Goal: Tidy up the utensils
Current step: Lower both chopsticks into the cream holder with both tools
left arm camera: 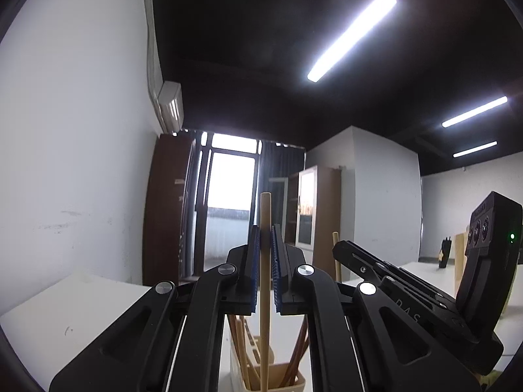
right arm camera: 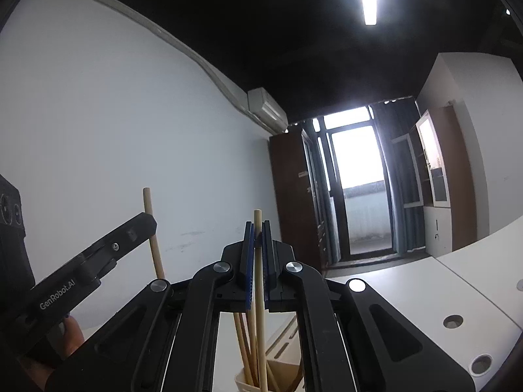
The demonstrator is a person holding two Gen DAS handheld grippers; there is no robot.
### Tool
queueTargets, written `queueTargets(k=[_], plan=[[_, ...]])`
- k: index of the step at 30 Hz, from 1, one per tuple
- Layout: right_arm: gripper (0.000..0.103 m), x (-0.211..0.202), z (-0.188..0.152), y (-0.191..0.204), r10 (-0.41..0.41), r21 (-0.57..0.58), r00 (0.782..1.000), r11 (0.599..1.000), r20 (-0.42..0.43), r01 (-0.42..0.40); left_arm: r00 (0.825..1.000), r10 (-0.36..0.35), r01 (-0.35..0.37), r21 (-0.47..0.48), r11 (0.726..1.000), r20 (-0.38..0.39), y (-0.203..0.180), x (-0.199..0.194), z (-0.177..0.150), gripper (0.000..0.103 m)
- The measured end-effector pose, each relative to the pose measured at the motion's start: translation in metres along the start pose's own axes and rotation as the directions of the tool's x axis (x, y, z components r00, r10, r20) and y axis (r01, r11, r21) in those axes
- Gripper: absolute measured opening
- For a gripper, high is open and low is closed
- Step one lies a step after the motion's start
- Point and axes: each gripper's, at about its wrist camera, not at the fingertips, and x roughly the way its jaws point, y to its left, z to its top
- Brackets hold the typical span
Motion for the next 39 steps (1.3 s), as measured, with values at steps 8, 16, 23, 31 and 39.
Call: queueTargets(k=[8, 16, 23, 31, 39], plan=[[0.005, 0.010, -0.004, -0.014, 0.019, 0.044, 0.994, 0.999, 0.104, -0.023, 0.988, 0.045, -0.044, -0.012, 0.999, 0.146, -0.002, -0.002, -0.007, 0.006], [0.005, 0.029, -0.022, -0.028, 0.008, 0.082, 0.991, 0.996, 0.135, -0.019, 0.988, 0.052, -0.044, -0.060, 0.997, 0.148, 0.004, 0.018, -0.022, 0.006], [0.005, 0.045, -0.042, -0.035, -0.006, 0.080, 0.996, 0.997, 0.086, -0.001, 0.999, 0.020, -0.018, -0.048, 0.999, 0.049, 0.005, 0.038, -0.044, 0.006], [0.005, 0.045, -0.053, -0.030, 0.020, 0.046, 0.999, 0.999, 0.025, -0.021, 0.999, -0.020, 0.019, -0.033, 0.999, -0.044, 0.010, 0.042, -0.056, 0.006], [0.005, 0.035, -0.065, -0.027, 0.015, 0.028, 0.999, 1.000, -0.040, -0.014, 0.993, -0.045, 0.041, -0.042, 0.998, -0.113, 0.024, 0.043, -0.063, 0.006]])
